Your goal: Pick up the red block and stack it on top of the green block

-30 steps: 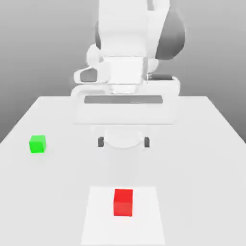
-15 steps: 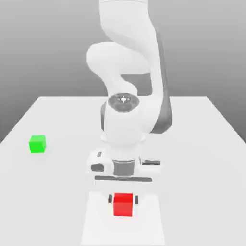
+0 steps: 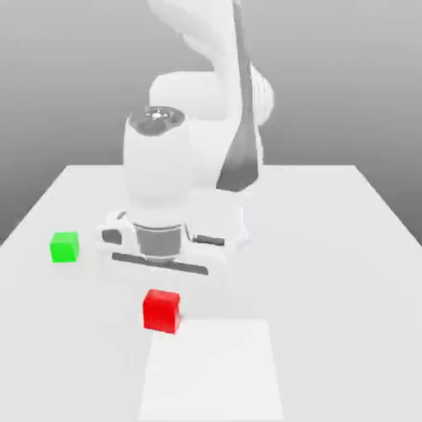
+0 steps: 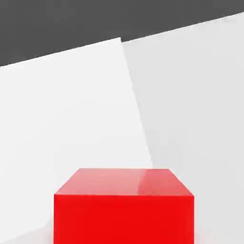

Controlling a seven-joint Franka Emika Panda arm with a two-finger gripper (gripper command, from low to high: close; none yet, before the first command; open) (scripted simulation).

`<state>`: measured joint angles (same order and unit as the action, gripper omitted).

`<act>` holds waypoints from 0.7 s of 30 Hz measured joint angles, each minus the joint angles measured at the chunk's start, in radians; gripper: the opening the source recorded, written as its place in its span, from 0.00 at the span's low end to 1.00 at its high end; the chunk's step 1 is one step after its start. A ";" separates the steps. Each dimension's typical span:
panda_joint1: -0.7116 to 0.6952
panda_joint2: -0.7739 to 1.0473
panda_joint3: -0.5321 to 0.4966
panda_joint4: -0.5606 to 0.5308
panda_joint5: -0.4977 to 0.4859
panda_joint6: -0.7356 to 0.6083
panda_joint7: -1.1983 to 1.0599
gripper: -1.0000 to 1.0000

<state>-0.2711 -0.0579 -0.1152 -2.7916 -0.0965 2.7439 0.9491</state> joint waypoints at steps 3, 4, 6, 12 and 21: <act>-0.107 -0.047 -0.067 -0.021 -0.046 -0.021 0.052 0.00; -0.143 -0.062 -0.093 -0.028 -0.060 -0.027 0.069 0.00; -0.221 -0.091 -0.148 -0.043 -0.089 -0.040 0.102 0.00; -0.468 -0.171 -0.303 -0.088 -0.159 -0.072 0.191 0.00; -0.610 -0.174 -0.425 -0.119 -0.156 -0.039 0.219 0.00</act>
<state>-0.8807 -0.2320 -0.5403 -2.9103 -0.2522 2.7048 1.1678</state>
